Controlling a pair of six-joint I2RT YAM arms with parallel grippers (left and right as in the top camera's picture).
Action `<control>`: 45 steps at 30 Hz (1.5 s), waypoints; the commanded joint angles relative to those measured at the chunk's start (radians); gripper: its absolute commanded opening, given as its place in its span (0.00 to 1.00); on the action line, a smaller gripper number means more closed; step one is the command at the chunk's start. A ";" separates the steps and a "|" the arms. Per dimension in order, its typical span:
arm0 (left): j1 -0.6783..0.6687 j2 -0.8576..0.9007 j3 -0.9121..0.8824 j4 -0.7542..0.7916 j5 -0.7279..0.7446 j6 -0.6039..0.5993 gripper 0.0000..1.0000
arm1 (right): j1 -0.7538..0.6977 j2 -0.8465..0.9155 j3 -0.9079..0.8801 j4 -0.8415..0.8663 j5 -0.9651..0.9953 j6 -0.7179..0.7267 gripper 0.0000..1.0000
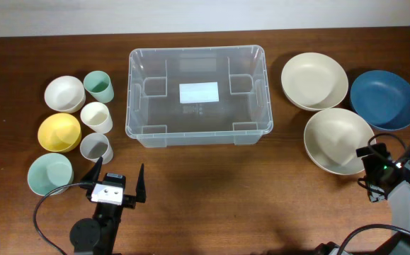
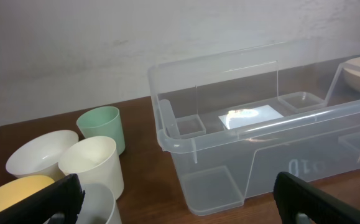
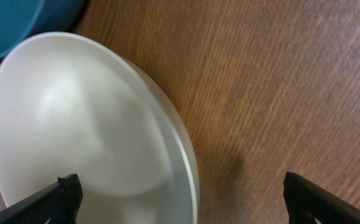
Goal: Pack container
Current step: 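Move the right gripper toward the front cream bowl's rim, then close the right gripper on the front cream bowl's rim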
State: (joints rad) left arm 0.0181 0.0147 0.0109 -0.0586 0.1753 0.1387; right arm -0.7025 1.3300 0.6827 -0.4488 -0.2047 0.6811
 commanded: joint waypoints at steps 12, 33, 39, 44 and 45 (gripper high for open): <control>-0.004 -0.009 -0.002 -0.007 -0.007 0.013 1.00 | -0.004 0.201 0.006 0.108 -0.058 0.002 0.96; -0.004 -0.009 -0.002 -0.007 -0.007 0.013 1.00 | -0.004 0.214 0.006 0.188 -0.102 -0.037 0.70; -0.004 -0.009 -0.002 -0.007 -0.007 0.013 1.00 | -0.004 0.214 0.006 0.194 -0.103 -0.037 0.63; -0.004 -0.009 -0.002 -0.007 -0.007 0.013 1.00 | -0.004 0.221 0.006 0.187 -0.103 -0.037 0.62; -0.004 -0.009 -0.002 -0.007 -0.007 0.013 1.00 | -0.004 0.224 0.006 0.183 -0.103 -0.037 0.61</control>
State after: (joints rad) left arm 0.0181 0.0147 0.0109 -0.0586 0.1753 0.1387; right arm -0.7029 1.5352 0.6899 -0.2596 -0.2981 0.6498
